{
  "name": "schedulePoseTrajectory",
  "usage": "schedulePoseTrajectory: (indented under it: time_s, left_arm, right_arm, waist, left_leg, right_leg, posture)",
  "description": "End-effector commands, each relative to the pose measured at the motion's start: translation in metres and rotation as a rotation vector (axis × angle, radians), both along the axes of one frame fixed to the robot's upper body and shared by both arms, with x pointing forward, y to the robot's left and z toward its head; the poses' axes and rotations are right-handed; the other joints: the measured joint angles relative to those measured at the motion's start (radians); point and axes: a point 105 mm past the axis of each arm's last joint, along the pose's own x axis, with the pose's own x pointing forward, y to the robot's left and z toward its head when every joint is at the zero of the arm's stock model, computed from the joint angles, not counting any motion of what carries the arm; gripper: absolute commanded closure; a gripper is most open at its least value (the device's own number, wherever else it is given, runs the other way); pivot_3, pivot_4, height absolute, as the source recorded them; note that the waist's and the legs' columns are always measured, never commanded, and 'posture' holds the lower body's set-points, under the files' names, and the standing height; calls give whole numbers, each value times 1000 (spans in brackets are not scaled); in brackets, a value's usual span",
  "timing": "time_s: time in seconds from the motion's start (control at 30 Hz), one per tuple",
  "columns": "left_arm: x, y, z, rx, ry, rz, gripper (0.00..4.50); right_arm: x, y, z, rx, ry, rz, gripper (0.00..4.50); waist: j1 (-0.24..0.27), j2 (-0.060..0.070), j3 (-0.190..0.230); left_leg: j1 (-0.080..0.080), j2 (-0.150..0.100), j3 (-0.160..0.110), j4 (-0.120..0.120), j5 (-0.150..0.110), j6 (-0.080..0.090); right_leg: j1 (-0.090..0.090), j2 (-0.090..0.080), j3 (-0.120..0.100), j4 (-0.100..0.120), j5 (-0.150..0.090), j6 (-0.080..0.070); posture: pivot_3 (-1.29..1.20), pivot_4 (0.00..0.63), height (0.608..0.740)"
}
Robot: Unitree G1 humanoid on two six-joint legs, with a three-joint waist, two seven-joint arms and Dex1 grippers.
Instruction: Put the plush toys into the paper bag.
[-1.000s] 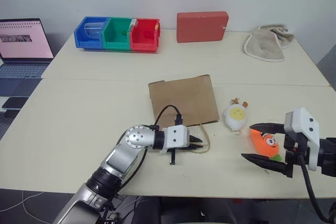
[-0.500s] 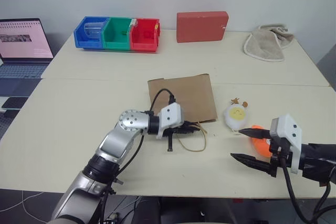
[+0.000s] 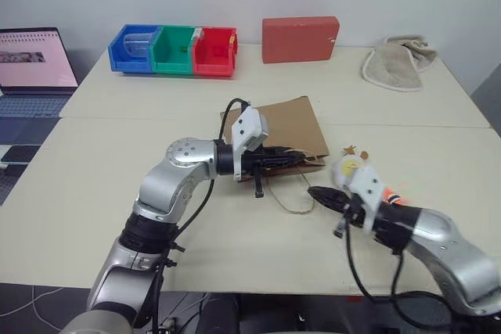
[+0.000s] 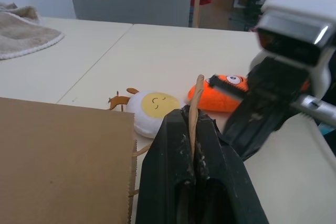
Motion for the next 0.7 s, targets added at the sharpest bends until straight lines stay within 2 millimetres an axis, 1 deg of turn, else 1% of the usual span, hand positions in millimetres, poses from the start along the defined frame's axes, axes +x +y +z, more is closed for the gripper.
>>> schedulePoseTrajectory:
  time_s: [0.03, 0.1, 0.23, 0.33, 0.4, 0.47, 0.6, 0.7]
  left_arm:
    - [-3, -1, 20, -55, -16, -5, 4500]
    - [-3, -1, 20, -57, -11, -5, 4500]
    - [-1, -1, 22, -76, 7, 15, 4500]
    - [0, -1, 25, -107, 32, 28, 4500]
    - [0, -1, 25, -110, 40, 30, 4500]
    - [0, -1, 25, -118, 50, 34, 4500]
    - [3, -1, 33, -167, 88, 46, 4500]
    - [5, 0, 38, -186, 92, 57, 4500]
  right_arm:
    - [16, 10, 2, -6, -107, -58, 4466]
    - [21, 14, -2, -20, -137, -70, 4466]
    - [36, 28, -8, 10, -170, -112, 4466]
    - [47, 35, -11, 9, -218, -155, 4466]
    - [50, 39, -12, 10, -238, -162, 4466]
    - [52, 44, -18, -8, -240, -162, 4466]
    - [60, 45, -29, -30, -246, -224, 4466]
    - [63, 45, -41, -48, -215, -245, 4466]
  waist:
    - [0, 0, 0]
    - [0, 0, 0]
    - [0, 0, 0]
    - [0, 0, 0]
    - [0, 0, 0]
    - [0, 0, 0]
    - [0, 0, 0]
    - [-1, 0, 0]
  left_leg:
    - [-1, 0, 0, 0, 0, 0]
    - [-2, 0, -1, 0, 0, 0]
    - [-3, 0, -2, 0, 0, 0]
    - [-2, 1, -2, 0, 0, 0]
    - [-2, 1, -2, 0, 0, 0]
    - [-2, 1, -2, 0, 0, 0]
    - [-2, 1, -2, 0, 0, 0]
    - [-2, 1, -2, 0, 0, 0]
  right_leg:
    - [-1, 0, 0, 0, 1, 1]
    - [-2, 1, 0, 1, 3, 5]
    - [-2, 1, 0, 1, 3, 5]
    - [-2, 2, 0, 1, 3, 5]
    - [-2, 2, 0, 1, 3, 5]
    - [-2, 2, 0, 1, 3, 5]
    - [-2, 2, 0, 1, 3, 5]
    - [-2, 2, 0, 1, 3, 5]
  posture:
    - [0, 150, 740]
    - [0, 150, 740]
    - [0, 150, 740]
    - [0, 150, 740]
    - [0, 150, 740]
    - [0, 150, 740]
    - [0, 150, 740]
    - [0, 150, 740]
